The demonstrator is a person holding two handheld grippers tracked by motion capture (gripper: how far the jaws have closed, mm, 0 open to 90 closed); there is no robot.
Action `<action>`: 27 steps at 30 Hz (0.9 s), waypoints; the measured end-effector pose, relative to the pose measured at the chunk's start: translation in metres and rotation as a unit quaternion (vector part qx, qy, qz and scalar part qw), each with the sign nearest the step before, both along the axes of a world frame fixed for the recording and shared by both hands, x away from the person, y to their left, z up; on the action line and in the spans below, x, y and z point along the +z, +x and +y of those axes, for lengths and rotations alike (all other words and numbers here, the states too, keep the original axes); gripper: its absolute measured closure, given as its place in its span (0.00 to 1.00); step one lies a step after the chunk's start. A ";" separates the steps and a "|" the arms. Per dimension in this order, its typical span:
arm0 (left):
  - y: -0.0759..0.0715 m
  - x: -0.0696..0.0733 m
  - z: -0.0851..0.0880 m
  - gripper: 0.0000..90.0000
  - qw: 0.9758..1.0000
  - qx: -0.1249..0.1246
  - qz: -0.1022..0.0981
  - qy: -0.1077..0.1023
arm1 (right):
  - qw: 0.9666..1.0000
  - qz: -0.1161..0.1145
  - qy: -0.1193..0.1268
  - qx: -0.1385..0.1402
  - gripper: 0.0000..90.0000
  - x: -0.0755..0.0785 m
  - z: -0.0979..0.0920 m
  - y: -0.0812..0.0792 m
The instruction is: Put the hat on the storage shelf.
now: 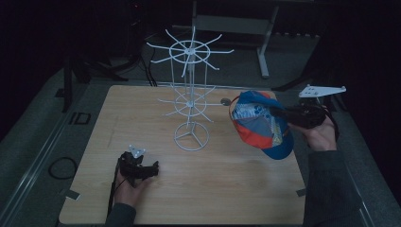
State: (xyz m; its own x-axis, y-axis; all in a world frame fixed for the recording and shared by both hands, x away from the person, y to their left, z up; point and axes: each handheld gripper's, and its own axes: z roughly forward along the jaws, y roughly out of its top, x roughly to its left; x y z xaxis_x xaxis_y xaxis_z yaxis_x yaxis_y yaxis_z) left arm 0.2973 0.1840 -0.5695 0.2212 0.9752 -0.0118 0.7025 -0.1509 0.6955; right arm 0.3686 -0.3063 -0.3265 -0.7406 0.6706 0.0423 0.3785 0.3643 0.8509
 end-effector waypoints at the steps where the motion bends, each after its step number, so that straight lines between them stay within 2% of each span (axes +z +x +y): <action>1: 0.000 0.000 0.000 0.06 1.000 0.000 0.000 0.000 | 1.000 -0.001 0.003 -0.001 0.98 0.001 0.000 0.000; 15: 0.000 0.000 0.000 0.06 1.000 -0.001 0.001 0.001 | 0.999 -0.013 0.041 -0.009 0.98 0.018 0.001 -0.006; 27: 0.000 0.000 0.000 0.06 1.000 -0.001 0.001 0.001 | 0.998 -0.026 0.060 -0.001 0.98 0.030 0.006 -0.016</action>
